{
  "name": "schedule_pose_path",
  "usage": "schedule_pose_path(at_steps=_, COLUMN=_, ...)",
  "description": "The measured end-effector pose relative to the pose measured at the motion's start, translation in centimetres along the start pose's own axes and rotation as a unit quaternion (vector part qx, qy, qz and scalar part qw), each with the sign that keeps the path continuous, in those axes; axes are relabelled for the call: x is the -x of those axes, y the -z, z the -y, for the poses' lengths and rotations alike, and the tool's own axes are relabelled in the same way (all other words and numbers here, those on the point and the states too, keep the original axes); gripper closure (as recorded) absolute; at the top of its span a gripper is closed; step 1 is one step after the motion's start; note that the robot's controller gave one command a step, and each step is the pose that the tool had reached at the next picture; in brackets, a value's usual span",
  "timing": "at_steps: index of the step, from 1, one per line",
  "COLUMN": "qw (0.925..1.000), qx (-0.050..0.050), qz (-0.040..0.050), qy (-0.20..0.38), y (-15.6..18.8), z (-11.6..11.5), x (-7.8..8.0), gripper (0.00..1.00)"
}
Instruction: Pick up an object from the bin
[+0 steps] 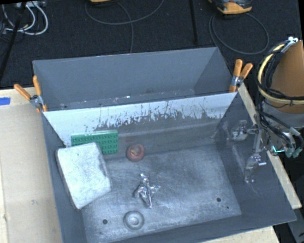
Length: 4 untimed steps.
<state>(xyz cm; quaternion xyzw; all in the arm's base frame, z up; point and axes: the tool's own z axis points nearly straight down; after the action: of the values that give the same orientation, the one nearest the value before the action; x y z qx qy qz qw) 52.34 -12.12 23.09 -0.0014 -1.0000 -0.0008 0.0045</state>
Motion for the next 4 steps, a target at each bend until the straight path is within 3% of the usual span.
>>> schedule_pose_path(at_steps=1, qw=0.9964, qx=-0.002, qz=0.0084, qy=0.084, y=-14.9, z=1.7, x=-4.4, gripper=0.00)
schedule_pose_path(at_steps=2, qw=0.9760, qx=0.000, qz=0.0057, qy=0.218, y=-13.1, z=-8.9, x=0.2, gripper=0.00)
schedule_pose_path(at_steps=3, qw=0.9734, qx=0.000, qz=0.0077, qy=0.229, y=-12.7, z=-18.2, x=8.0, gripper=0.00)
schedule_pose_path(at_steps=4, qw=0.8922, qx=-0.004, qz=0.0046, qy=0.452, y=-15.8, z=-22.6, x=4.5, gripper=0.00)
